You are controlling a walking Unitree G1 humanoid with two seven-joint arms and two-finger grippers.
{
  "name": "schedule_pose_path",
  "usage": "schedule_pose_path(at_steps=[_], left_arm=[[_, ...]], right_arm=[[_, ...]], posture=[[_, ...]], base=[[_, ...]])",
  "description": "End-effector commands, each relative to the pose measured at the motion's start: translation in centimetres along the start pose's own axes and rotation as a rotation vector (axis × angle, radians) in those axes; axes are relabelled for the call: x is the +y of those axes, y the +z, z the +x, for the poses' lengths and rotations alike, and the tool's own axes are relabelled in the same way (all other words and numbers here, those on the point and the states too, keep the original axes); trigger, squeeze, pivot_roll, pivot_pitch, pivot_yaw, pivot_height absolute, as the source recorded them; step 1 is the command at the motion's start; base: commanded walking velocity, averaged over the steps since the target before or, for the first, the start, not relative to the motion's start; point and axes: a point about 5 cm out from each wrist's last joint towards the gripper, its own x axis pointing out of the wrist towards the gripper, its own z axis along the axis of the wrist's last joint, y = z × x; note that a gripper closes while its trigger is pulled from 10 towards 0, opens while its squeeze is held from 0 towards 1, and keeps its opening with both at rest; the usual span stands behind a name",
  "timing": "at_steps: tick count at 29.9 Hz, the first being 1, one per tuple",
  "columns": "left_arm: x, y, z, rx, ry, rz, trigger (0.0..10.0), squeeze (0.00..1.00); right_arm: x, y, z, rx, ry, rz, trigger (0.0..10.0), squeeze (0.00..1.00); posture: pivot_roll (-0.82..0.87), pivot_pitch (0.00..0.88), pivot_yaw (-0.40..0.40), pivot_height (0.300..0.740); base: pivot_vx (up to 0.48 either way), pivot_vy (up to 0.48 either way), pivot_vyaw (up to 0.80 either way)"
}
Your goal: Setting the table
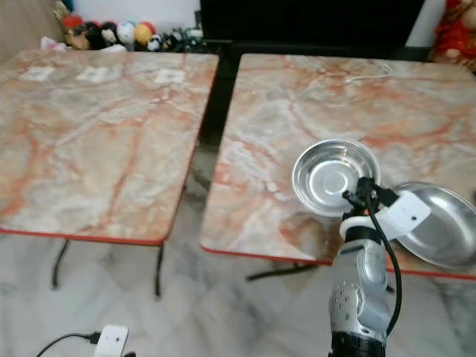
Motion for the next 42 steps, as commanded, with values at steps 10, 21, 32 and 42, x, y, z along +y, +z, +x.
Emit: schedule_pose_path(at_steps=[10,21,32,42], left_arm=[[0.3,-0.4,-0.1,0.017,0.017,0.021,10.0,0.00],[0.5,-0.2,0.0,0.016,0.013,0.035,10.0,0.00],[0.6,-0.2,0.0,0.017,0.015,0.034,10.0,0.00],[0.7,-0.2,0.0,0.014,0.015,0.036,10.0,0.00]], right_arm=[[-1.3,3.8,0.1,-0.188,-0.100,-0.039,10.0,0.00],[-2.4,4.2,-0.8,-0.212,-0.230,0.032,10.0,0.00],[-3.1,2.5,0.1,-0.108,-0.330,0.112,10.0,0.00],[-4.3,1.4,0.1,-0.084,-0.469,0.192,10.0,0.00]], posture=[[-0.03,0.131,0.002,0.740],[-0.04,0.127,0.014,0.740],[-0.03,0.128,0.015,0.740],[-0.02,0.135,0.017,0.740]], base=[[0.000,0.000,0.00],[0.000,0.000,0.00],[0.000,0.000,0.00],[0.000,0.000,0.00]])
